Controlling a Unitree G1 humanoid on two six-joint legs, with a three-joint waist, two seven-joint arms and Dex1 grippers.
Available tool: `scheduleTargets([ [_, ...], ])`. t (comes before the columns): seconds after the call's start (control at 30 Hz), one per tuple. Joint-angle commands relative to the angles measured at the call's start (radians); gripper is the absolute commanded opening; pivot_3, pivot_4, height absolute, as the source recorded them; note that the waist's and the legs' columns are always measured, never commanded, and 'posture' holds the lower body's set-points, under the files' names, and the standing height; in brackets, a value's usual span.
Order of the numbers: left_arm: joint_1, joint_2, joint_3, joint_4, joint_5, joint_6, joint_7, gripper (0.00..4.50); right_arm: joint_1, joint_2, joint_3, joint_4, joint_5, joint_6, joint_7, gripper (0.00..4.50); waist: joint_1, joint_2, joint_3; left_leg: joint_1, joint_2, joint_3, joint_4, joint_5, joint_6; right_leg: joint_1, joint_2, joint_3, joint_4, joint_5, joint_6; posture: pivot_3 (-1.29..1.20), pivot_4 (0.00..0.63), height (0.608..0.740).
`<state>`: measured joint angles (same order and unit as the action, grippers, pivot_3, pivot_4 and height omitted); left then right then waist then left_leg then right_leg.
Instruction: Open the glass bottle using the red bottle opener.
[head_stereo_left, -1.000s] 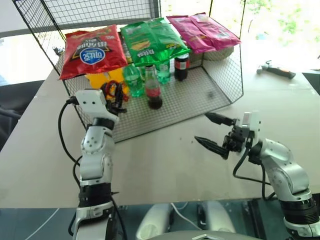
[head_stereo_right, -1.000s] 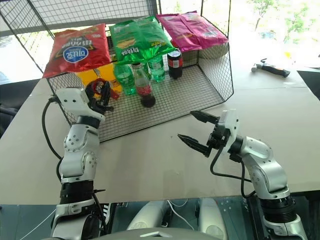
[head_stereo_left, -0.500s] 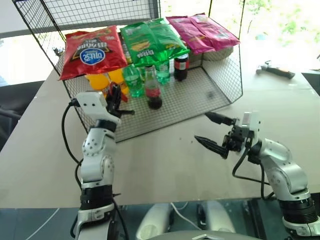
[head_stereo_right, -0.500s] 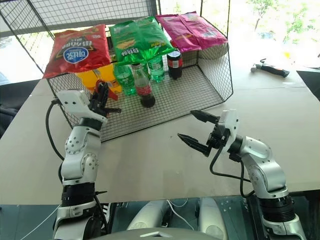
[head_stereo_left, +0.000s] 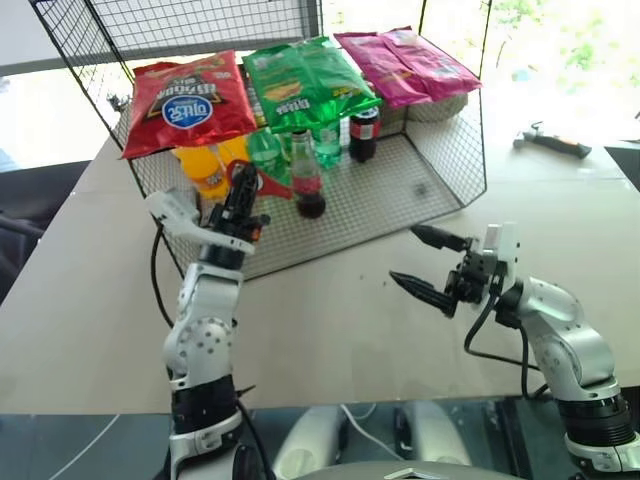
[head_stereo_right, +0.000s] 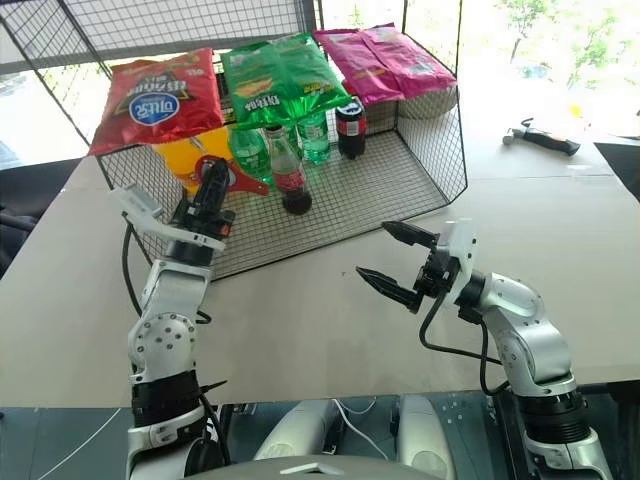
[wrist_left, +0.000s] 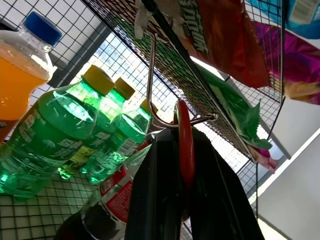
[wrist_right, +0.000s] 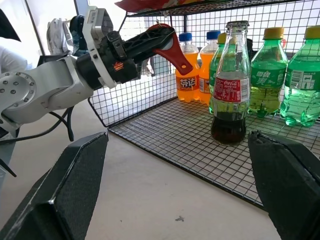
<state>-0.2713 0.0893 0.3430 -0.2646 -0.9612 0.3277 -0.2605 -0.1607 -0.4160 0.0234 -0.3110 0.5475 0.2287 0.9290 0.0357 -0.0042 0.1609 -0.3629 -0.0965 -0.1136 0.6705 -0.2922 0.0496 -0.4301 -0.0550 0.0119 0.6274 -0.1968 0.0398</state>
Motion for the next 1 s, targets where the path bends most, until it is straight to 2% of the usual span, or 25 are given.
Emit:
scheduleTargets([
  [0.03, 0.002, -0.012, 0.027, -0.022, -0.093, 0.022, 0.020, 0.11, -0.008, 0.003, -0.004, -0.016, 0.002, -0.021, -0.002, 4.50, 0.000, 0.000, 0.000, 0.000, 0.000, 0.000, 0.000, 0.000, 0.000, 0.000, 0.000, 0.000, 0.000, 0.000, 0.000, 0.00, 0.150, 0.735],
  [0.37, 0.017, 0.010, -0.002, -0.032, -0.031, -0.001, 0.001, 0.11, -0.013, 0.002, -0.005, -0.010, -0.005, -0.024, -0.001, 4.50, 0.000, 0.000, 0.000, 0.001, 0.000, 0.000, 0.000, 0.001, -0.001, 0.001, 0.001, 0.000, 0.000, 0.001, -0.002, 0.00, 0.150, 0.735],
  [0.67, 0.052, 0.008, -0.056, -0.093, -0.123, 0.084, -0.050, 0.11, -0.025, 0.001, -0.003, -0.009, 0.004, 0.004, -0.011, 4.50, 0.001, 0.000, 0.000, 0.000, 0.000, 0.000, 0.000, 0.001, -0.001, 0.001, 0.001, 0.000, 0.000, 0.001, -0.002, 0.00, 0.150, 0.735],
  [0.83, 0.086, 0.053, -0.122, -0.129, -0.226, 0.215, -0.107, 0.11, -0.055, 0.006, 0.019, -0.047, 0.070, 0.178, -0.076, 4.50, -0.003, 0.000, 0.000, 0.000, 0.001, 0.000, 0.000, 0.001, -0.001, 0.000, 0.001, 0.000, 0.000, 0.001, -0.002, 0.00, 0.150, 0.735],
  [1.0, 0.089, 0.093, -0.175, -0.128, -0.297, 0.314, -0.154, 0.11, -0.152, 0.016, 0.059, -0.064, 0.166, 0.432, -0.155, 4.50, -0.020, 0.000, 0.000, 0.000, 0.001, 0.000, 0.000, 0.001, -0.001, 0.000, 0.001, 0.000, 0.000, 0.001, -0.002, 0.00, 0.150, 0.735],
])
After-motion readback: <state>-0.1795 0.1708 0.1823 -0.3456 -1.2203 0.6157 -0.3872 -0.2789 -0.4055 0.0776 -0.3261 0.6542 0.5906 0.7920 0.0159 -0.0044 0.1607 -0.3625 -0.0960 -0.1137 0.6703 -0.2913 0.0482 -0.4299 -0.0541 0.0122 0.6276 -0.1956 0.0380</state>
